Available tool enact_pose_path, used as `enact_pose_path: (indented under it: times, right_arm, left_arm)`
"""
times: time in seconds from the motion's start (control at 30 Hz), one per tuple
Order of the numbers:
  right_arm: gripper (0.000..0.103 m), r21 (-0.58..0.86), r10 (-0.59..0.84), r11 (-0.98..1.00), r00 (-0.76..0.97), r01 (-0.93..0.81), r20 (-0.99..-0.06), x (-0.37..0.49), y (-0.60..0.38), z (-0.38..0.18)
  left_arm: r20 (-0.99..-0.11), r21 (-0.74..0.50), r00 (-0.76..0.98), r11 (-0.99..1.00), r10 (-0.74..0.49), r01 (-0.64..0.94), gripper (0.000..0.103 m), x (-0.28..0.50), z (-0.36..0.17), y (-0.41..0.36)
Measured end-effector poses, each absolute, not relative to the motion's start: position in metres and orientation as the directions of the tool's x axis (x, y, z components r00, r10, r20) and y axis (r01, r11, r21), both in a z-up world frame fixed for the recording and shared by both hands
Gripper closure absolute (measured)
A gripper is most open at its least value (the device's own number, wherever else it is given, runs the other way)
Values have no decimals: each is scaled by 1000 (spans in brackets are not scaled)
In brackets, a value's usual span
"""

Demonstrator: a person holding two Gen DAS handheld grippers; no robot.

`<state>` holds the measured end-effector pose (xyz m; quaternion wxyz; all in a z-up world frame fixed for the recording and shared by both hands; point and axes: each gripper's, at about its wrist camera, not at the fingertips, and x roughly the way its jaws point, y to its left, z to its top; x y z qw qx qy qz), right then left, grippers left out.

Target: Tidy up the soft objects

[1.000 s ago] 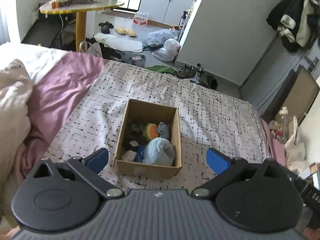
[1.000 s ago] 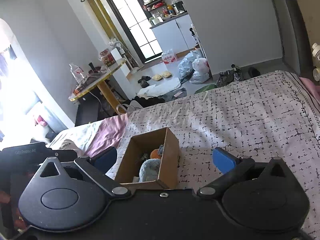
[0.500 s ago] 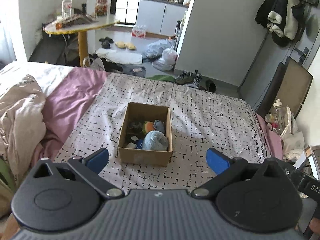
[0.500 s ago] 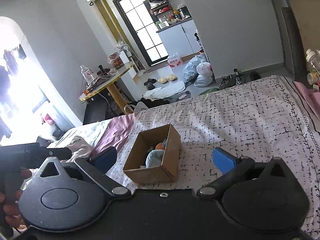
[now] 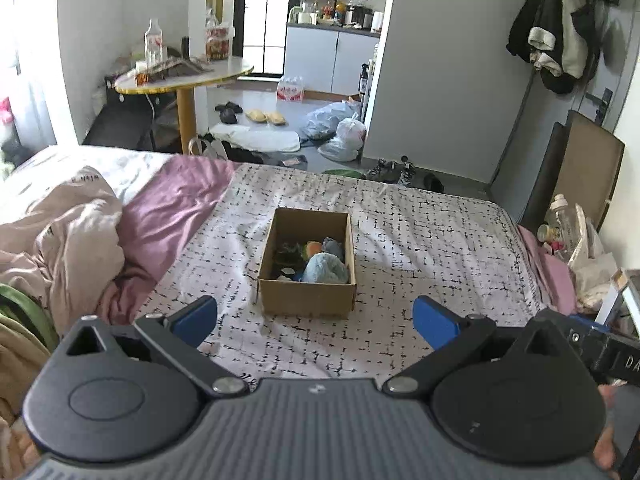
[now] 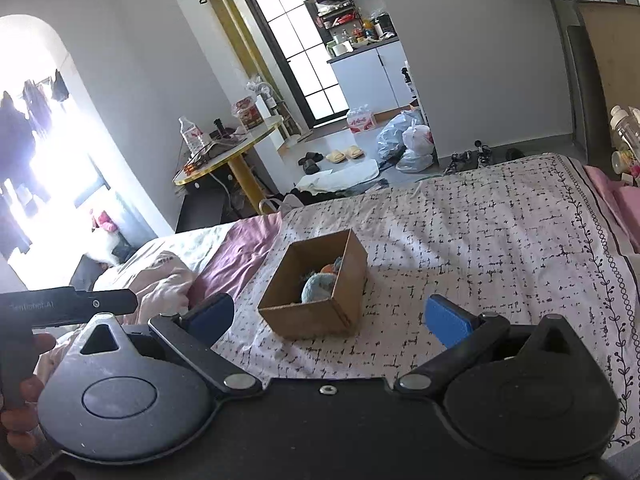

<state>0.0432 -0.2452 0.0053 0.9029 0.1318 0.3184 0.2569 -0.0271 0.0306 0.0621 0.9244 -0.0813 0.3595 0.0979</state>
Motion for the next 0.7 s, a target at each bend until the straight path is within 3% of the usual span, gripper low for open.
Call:
enact_pose_path:
  times: [0.5, 0.7]
  right_arm:
    - [0, 338, 557, 830, 614, -444, -560, 21, -230, -4]
    - [0, 342, 552, 834, 624, -433, -554, 21, -234, 0]
  left_arm:
    - [-733, -68, 669, 966, 120, -248, 0, -34, 34, 20]
    - [-710, -59, 694, 972, 118, -226, 0, -37, 38, 14]
